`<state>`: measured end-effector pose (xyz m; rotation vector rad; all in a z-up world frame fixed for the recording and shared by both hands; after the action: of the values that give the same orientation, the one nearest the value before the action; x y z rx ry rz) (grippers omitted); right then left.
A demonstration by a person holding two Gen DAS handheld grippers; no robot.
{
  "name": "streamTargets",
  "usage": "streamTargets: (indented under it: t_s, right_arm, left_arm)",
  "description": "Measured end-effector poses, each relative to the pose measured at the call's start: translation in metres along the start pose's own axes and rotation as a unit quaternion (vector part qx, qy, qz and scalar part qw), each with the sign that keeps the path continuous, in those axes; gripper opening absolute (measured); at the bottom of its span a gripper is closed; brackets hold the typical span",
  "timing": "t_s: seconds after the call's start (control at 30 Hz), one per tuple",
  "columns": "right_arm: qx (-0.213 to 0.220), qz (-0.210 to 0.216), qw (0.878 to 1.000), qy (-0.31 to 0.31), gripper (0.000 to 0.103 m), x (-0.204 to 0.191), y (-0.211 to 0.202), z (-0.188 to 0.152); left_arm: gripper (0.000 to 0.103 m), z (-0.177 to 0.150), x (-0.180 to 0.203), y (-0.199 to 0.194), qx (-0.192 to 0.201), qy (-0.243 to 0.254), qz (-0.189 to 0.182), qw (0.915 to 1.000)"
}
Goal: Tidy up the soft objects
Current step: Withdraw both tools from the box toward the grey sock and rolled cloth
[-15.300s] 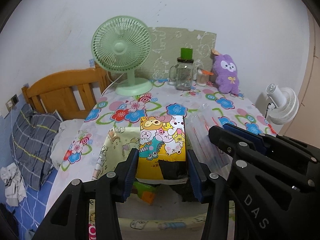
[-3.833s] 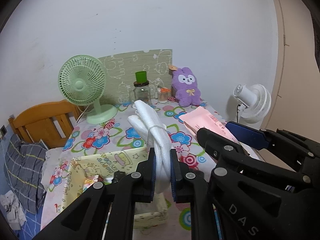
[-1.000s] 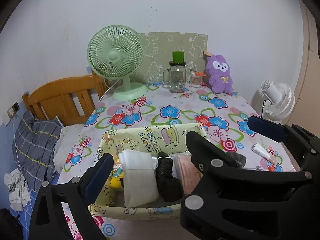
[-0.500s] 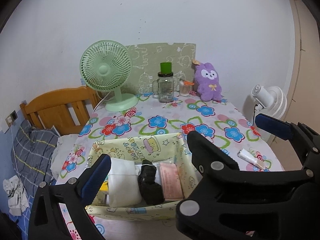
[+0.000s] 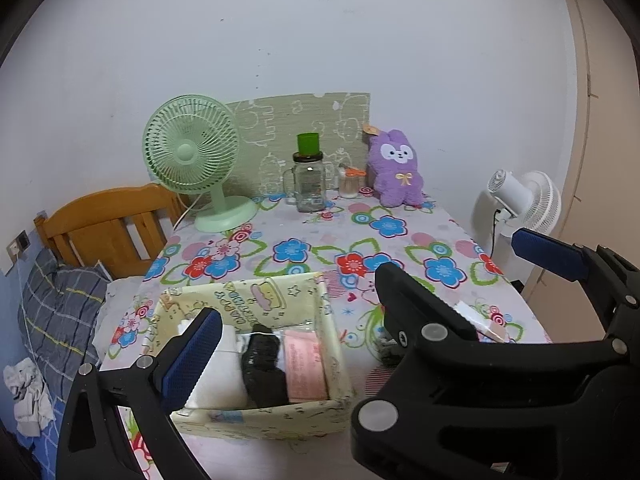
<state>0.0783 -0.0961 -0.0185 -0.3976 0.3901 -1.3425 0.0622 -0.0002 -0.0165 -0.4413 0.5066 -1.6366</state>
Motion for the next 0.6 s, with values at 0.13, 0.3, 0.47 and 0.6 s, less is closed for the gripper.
streamTargets:
  t_s: [0.13, 0.3, 0.47, 0.6]
  right_arm:
    - [0.007, 0.002, 1.000, 0.003, 0.102, 0.012, -0.004, -0.002]
    - [0.002, -0.007, 1.000, 0.007, 0.102, 0.025, -0.008, -0.006]
    - [-0.011, -0.019, 1.000, 0.015, 0.102, 0.042, -0.007, -0.013]
    - [-0.014, -0.032, 0.999, 0.019, 0.102, 0.054, -0.008, -0.018]
  left_arm:
    - [0.103, 0.000, 0.012, -0.001, 0.003, 0.006, -0.004, 1.0000]
    - [0.103, 0.000, 0.027, 0.003, -0.002, 0.006, -0.012, 0.9999]
    - [0.103, -0.002, 0.043, 0.010, -0.009, 0.004, -0.021, 0.9997]
    - [0.103, -0.004, 0.056, 0.015, -0.011, 0.005, -0.022, 0.9997]
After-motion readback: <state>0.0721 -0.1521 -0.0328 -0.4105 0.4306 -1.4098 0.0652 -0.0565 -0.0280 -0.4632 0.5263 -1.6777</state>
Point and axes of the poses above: each gripper's, at about its wrist camera, not at the fingertips, and y roughly the way its jaws point, x to its right, z to its top, the point moved 3 cm from there along y, roughly the way its jaws point, and after that the axes turned 4 degrees about -z, right-handed, at the moved point
